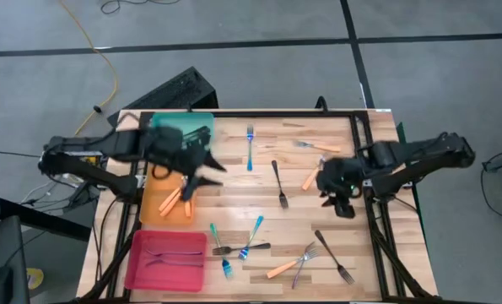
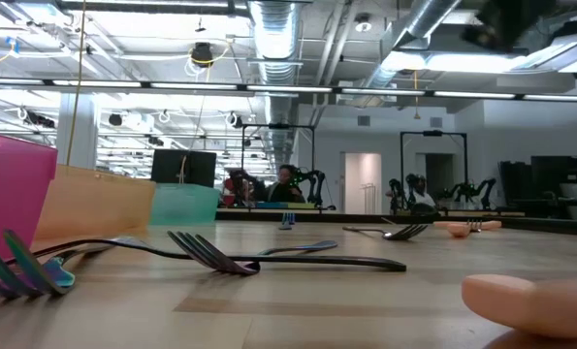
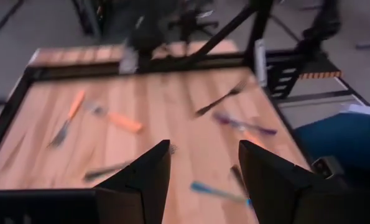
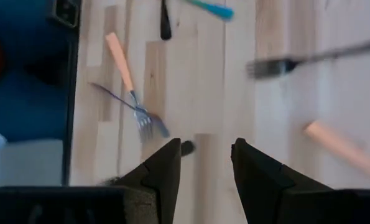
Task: Sort silverware by color (type)
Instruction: Put the black fork into the blue bin
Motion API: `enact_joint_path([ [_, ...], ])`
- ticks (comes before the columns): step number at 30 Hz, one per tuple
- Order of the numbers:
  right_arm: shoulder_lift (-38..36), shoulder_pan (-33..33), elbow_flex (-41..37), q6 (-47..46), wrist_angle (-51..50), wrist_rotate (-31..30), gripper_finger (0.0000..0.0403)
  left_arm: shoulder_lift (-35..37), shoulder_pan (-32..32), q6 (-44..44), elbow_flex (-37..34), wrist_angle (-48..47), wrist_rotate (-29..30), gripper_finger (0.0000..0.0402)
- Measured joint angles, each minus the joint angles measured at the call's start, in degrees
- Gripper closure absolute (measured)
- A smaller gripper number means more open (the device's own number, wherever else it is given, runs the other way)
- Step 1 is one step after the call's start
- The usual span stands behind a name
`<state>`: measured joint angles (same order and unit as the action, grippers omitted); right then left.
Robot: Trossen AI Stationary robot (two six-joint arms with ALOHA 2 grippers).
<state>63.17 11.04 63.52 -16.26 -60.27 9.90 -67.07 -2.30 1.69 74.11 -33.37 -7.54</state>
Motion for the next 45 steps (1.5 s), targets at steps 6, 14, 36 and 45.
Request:
enact_joint_path([
  [6, -1.7, 9.7, -11.0, -20.6, 6.6, -9.9, 0.0239, -2.3, -10.8, 0.2, -2.5, 7.6, 10.3, 0.0229],
  [14, 5.2, 22.5, -13.3, -14.2, 12.7, -18.9, 0.0239, -7.4, -16.5, 1.8, -3.0, 8.6, 17.2, 0.0229],
  [36, 22.4, 24.8, -13.2, 10.4, 30.2, -15.6, 0.0239, -10.0, -17.7, -2.0, -3.1, 10.8, 16.8, 0.0228],
  [45, 22.5, 23.6, -15.5, 10.7, 33.4, -15.6, 0.0239, -10.0, -17.7, -2.2, -3.1, 10.9, 16.8, 0.0228],
])
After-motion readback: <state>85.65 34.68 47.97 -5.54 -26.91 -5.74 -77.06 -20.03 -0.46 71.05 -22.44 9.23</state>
